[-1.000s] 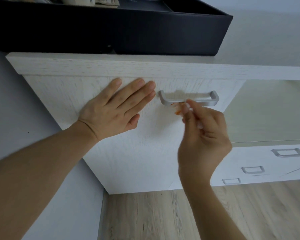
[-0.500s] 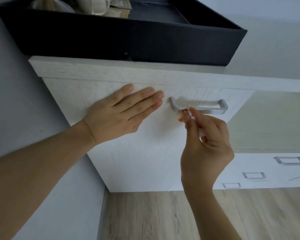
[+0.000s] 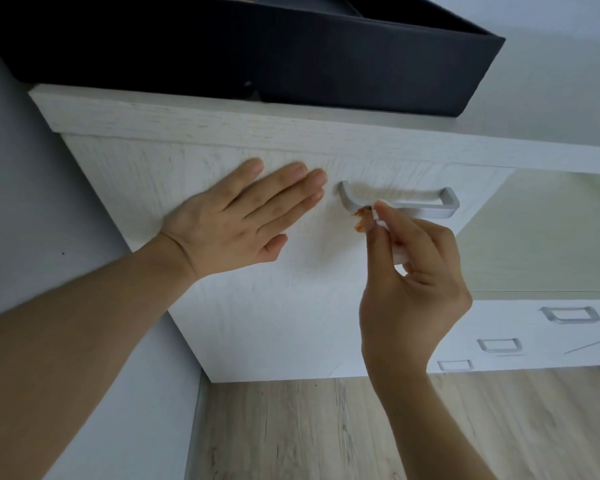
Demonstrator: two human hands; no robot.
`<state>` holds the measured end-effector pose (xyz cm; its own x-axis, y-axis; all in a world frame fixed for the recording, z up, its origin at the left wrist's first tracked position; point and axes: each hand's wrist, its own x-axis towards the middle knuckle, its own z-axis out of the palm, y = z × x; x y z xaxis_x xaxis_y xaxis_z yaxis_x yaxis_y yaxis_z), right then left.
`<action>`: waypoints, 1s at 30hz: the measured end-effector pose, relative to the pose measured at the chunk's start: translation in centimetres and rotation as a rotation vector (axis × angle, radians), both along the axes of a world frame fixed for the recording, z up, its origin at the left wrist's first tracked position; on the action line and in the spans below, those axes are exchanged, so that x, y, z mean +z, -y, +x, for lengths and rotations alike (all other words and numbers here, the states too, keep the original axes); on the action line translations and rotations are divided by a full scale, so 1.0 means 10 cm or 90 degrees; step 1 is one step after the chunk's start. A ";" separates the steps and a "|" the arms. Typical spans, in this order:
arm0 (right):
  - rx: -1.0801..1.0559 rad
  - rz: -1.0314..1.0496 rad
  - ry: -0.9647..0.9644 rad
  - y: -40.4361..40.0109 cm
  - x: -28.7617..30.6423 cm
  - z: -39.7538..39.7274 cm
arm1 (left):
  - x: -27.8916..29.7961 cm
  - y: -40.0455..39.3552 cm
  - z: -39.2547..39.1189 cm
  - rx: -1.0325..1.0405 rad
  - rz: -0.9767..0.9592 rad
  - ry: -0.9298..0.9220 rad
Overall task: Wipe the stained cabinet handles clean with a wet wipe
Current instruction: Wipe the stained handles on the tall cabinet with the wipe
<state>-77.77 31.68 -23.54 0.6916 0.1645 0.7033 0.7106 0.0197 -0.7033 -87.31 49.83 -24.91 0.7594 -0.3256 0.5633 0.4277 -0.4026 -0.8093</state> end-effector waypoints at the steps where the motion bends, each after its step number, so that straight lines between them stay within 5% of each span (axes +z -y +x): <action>1: -0.002 0.010 -0.013 -0.01 -0.01 -0.01 | 0.00 0.00 0.00 -0.002 -0.002 0.000; 24: 0.033 -0.003 -0.018 -0.17 0.00 -0.19 | -0.03 0.00 0.01 -0.009 -0.014 -0.001; 30: -0.005 0.043 -0.117 -0.01 -0.09 -0.11 | -0.04 0.01 0.03 -0.004 -0.017 0.007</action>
